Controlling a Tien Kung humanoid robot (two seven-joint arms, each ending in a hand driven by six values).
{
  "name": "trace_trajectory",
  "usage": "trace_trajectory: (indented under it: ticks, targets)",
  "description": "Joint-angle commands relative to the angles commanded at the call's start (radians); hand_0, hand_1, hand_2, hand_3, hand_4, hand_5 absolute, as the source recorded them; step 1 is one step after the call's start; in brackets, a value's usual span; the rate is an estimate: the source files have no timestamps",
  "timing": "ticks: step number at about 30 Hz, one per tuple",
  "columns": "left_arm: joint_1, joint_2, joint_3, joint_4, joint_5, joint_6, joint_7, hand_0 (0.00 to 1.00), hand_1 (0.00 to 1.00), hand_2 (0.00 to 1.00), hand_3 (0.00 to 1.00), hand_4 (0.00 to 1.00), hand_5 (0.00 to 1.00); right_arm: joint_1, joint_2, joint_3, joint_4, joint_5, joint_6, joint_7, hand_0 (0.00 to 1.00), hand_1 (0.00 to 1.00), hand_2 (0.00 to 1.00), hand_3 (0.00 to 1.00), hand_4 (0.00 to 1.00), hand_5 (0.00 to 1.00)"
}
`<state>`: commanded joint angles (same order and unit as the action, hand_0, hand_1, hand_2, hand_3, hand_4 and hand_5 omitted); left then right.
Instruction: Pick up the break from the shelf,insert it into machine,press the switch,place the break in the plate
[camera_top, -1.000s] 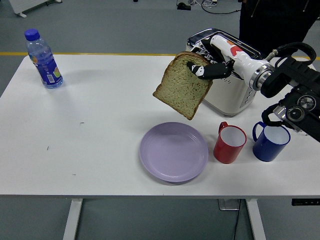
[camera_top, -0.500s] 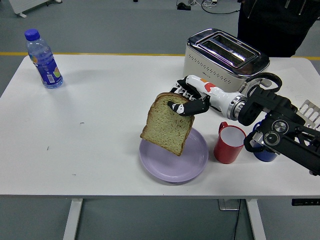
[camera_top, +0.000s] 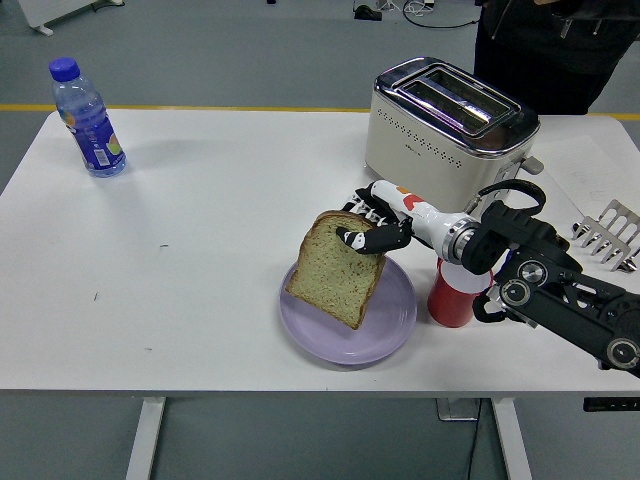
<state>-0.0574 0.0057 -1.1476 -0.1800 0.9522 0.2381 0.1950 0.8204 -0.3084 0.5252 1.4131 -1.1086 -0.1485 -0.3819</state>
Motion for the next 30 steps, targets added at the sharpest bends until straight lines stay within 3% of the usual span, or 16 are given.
trace_trajectory:
  ticks: [16, 17, 22, 23, 28, 29, 30]
  targets:
    - [-0.004, -0.002, 0.005, 0.0, -0.005, 0.001, 0.0, 0.693, 0.577, 0.712, 0.67, 0.502, 0.96, -0.012, 0.032, -0.041, -0.09, -0.034, 0.01, 0.039, 0.118, 0.242, 0.355, 0.46, 0.535, 0.002]
    - [-0.005, -0.002, 0.006, 0.0, -0.006, 0.001, 0.0, 0.693, 0.576, 0.713, 0.67, 0.502, 0.96, -0.012, 0.033, -0.041, -0.097, -0.046, 0.011, 0.045, 0.244, 0.352, 0.434, 0.515, 0.489, 0.002]
    - [-0.006, -0.001, 0.01, 0.0, -0.01, 0.001, 0.0, 0.693, 0.576, 0.713, 0.67, 0.502, 0.96, -0.011, 0.038, -0.045, -0.118, -0.098, 0.023, 0.069, 0.244, 0.352, 0.434, 0.515, 0.489, 0.002]
    - [-0.006, -0.001, 0.01, 0.0, -0.011, 0.001, 0.0, 0.693, 0.577, 0.712, 0.67, 0.502, 0.96, -0.01, 0.039, -0.045, -0.122, -0.111, 0.025, 0.073, 0.364, 0.454, 0.51, 0.56, 0.469, 0.02]
    - [-0.007, -0.001, 0.01, 0.0, -0.011, 0.002, 0.0, 0.693, 0.577, 0.712, 0.67, 0.502, 0.96, -0.008, 0.044, -0.045, -0.134, -0.154, 0.039, 0.088, 0.364, 0.454, 0.51, 0.56, 0.469, 0.02]
    - [-0.007, -0.001, 0.01, 0.0, -0.011, 0.002, 0.0, 0.693, 0.576, 0.712, 0.672, 0.502, 0.96, -0.008, 0.044, -0.045, -0.136, -0.159, 0.042, 0.09, 0.518, 0.581, 0.604, 0.631, 0.589, 0.115]
    - [-0.007, -0.001, 0.011, 0.0, -0.012, 0.002, 0.0, 0.693, 0.576, 0.712, 0.672, 0.502, 0.96, -0.008, 0.045, -0.046, -0.139, -0.168, 0.05, 0.094, 0.518, 0.581, 0.604, 0.631, 0.589, 0.115]
